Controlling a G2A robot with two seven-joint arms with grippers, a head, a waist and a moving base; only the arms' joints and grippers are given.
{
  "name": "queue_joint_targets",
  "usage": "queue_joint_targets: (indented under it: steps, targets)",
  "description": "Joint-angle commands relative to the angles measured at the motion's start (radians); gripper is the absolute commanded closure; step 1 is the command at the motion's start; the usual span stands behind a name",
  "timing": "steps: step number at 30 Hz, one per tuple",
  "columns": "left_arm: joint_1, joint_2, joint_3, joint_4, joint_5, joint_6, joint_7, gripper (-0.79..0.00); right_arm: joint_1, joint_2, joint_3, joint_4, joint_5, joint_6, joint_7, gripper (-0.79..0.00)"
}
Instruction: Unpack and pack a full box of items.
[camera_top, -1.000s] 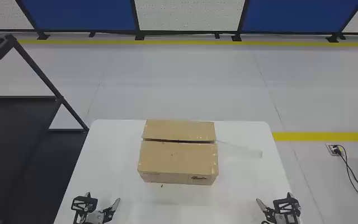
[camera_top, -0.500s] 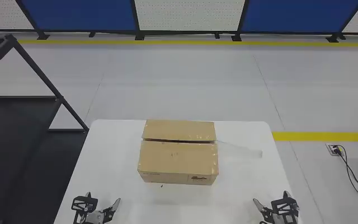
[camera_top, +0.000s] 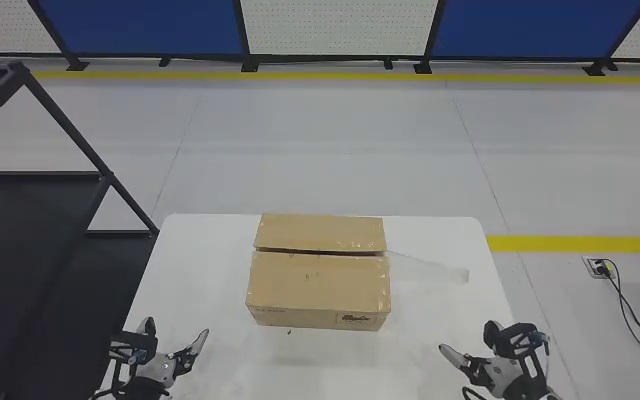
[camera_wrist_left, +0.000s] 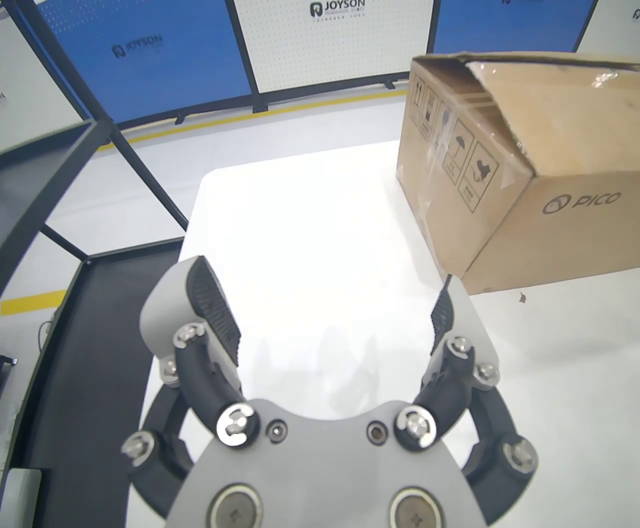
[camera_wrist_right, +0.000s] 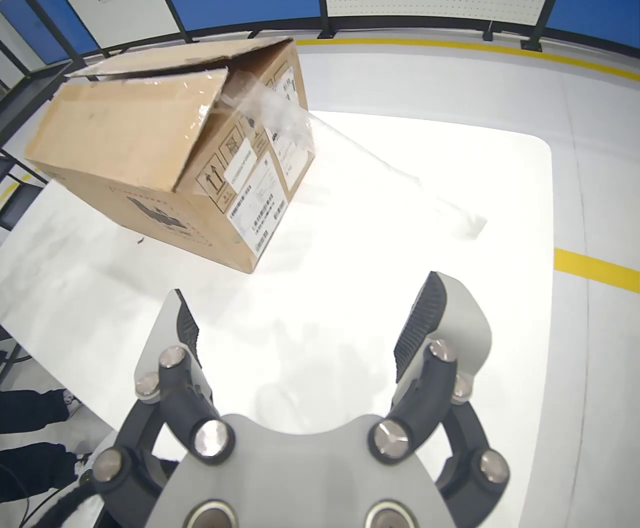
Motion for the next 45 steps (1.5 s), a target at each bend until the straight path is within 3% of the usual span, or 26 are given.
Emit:
queue_joint_targets:
  steps: [1,12,14,22,31,45]
  targets:
    - [0.002,0.000,0.000,-0.001,0.004,-0.002,0.002,-0.785,0.001,0.000,0.002,0.000,-0.003,0.020,0.002,-0.785]
    - [0.002,0.000,0.000,-0.001,0.004,-0.002,0.002,-0.785,0.001,0.000,0.002,0.000,-0.003,0.020,0.002,-0.785]
    - [-0.005,-0.001,0.004,0.001,-0.020,-0.003,-0.003,-0.785,0.007,0.000,-0.019,0.007,0.066,-0.034,0.014,-0.785]
    - [-0.115,-0.005,-0.010,0.007,-0.129,-0.005,-0.079,-0.785,0.142,0.008,-0.063,0.003,0.286,-0.042,0.244,-0.785]
    - [-0.194,-0.003,-0.034,0.026,-0.245,-0.092,-0.122,-0.785,0.365,0.013,-0.123,0.126,0.687,0.079,0.463,-0.785]
    - [-0.187,-0.001,-0.044,0.016,-0.245,-0.119,-0.120,-0.785,0.390,0.014,-0.127,0.142,0.699,0.099,0.479,-0.785]
